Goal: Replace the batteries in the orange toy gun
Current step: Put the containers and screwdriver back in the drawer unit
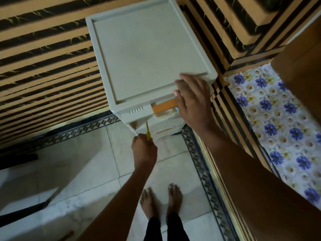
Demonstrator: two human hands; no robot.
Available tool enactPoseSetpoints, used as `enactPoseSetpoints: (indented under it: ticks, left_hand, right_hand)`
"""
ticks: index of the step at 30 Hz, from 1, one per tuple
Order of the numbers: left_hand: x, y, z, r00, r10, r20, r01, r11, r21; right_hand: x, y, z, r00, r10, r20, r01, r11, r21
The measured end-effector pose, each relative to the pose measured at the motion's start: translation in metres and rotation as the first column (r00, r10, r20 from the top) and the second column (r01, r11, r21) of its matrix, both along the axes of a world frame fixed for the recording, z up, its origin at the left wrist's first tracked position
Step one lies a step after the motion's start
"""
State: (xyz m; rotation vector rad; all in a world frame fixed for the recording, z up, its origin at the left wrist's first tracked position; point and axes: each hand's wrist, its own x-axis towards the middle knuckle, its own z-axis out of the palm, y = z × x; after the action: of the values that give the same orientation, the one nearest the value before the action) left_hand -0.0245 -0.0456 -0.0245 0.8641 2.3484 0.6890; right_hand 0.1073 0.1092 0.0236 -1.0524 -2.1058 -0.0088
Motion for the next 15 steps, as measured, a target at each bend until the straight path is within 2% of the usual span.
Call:
enactPoseSetpoints:
  ticks: [4, 8, 10, 11, 13, 14, 15]
  left_hand:
    - [-0.020, 0.032, -0.025, 0.999, -0.033, -0.015, 0.032, 0.996, -0.085]
    - [-0.042, 0.073, -0.041, 0.991, -0.104, -0.083, 0.099, 0.993, -0.063]
    - [-0.041, 0.076, -0.049, 0.985, -0.142, -0.098, 0.127, 0.981, -0.144]
    - [-0.043, 0.083, -0.051, 0.986, -0.135, -0.094, 0.114, 0.972, -0.204]
    - [-0.043, 0.100, -0.048, 0.999, -0.004, -0.046, -0.006, 0.974, -0.225]
    - [-0.048, 0.121, -0.050, 1.000, 0.007, -0.020, -0.010, 0.987, -0.162]
    - [-0.044, 0.121, -0.058, 0.999, 0.040, 0.023, -0.035, 0.981, -0.192]
  right_hand:
    - [0.000, 0.001, -0.012, 0.999, 0.015, -0.033, -0.014, 0.999, 0.047]
    - [0.001, 0.008, -0.020, 0.995, 0.048, -0.087, -0.040, 0.995, 0.089]
    - [0.001, 0.009, -0.022, 0.994, 0.051, -0.094, -0.041, 0.994, 0.097]
    - [0.001, 0.009, -0.023, 0.994, 0.050, -0.097, -0.041, 0.994, 0.097]
    - [0.000, 0.009, -0.025, 0.994, 0.046, -0.097, -0.037, 0.995, 0.089]
    - [0.000, 0.009, -0.027, 0.994, 0.044, -0.098, -0.036, 0.996, 0.085]
    - [-0.001, 0.009, -0.028, 0.994, 0.040, -0.103, -0.032, 0.996, 0.083]
